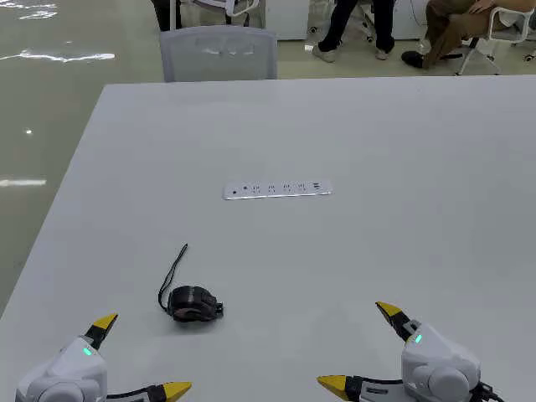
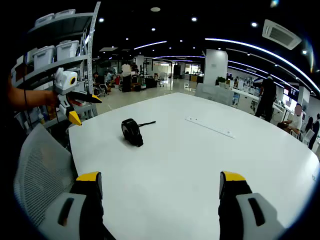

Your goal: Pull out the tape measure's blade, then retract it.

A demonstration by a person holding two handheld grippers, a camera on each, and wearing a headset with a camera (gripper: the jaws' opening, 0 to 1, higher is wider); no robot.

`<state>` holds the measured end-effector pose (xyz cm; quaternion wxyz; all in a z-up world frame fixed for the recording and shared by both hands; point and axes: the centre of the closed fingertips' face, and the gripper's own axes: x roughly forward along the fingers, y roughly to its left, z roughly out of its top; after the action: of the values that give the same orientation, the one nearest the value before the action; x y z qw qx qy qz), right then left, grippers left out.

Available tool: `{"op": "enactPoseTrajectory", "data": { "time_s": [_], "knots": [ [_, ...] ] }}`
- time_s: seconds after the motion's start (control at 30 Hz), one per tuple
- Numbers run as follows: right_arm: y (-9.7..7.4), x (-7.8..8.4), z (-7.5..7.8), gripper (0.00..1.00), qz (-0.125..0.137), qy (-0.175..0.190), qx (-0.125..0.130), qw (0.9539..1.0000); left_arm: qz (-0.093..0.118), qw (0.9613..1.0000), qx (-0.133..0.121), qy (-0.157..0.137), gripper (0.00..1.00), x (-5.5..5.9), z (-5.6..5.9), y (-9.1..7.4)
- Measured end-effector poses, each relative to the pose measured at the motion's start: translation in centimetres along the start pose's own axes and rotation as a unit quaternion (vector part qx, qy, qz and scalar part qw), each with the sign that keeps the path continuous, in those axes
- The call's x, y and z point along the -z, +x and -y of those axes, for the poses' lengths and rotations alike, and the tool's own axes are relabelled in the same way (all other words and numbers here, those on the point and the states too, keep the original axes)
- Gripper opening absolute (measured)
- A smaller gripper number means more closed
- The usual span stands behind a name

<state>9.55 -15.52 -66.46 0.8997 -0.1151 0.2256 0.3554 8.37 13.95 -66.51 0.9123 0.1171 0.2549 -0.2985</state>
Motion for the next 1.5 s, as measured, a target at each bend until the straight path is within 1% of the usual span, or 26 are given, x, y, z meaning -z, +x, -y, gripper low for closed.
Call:
{"op": "enactPoseTrajectory", "data": {
  "time_s": [0.27,0.47,0.7,0.9,1.2,1.37,1.5],
  "knots": [
    [0.0,0.1,0.0,1.0,-0.003,0.002,-0.002,1.0,0.003,1.0,0.001,0.001,0.99,-0.3,0.2,-0.2],
    [0.1,0.1,0.1,1.0,-0.004,0.001,-0.003,1.0,0.005,1.0,0.001,0.001,0.99,-0.2,0.1,-0.2],
    [0.1,0.3,0.2,1.0,-0.008,-0.003,-0.006,0.9999,0.003,1.0,0.004,0.006,0.99,-0.1,-0.1,-0.1],
    [0.2,0.2,0.4,0.98,-0.014,-0.011,-0.013,0.9998,-0.004,0.9998,0.014,0.013,0.97,-0.1,-0.1,0.1],
    [0.7,-0.1,1.0,0.97,-0.023,-0.026,-0.024,0.9991,-0.014,0.9994,0.021,0.025,0.97,-0.2,-0.7,0.6],
    [1.3,0.1,1.4,0.97,-0.032,-0.037,-0.034,0.9982,-0.022,0.9988,0.028,0.034,0.97,-0.4,-1.0,1.0],
    [1.6,0.2,1.3,0.96,-0.039,-0.046,-0.046,0.9971,-0.031,0.998,0.036,0.043,0.96,-0.4,-1.1,1.3]
  ]
}}
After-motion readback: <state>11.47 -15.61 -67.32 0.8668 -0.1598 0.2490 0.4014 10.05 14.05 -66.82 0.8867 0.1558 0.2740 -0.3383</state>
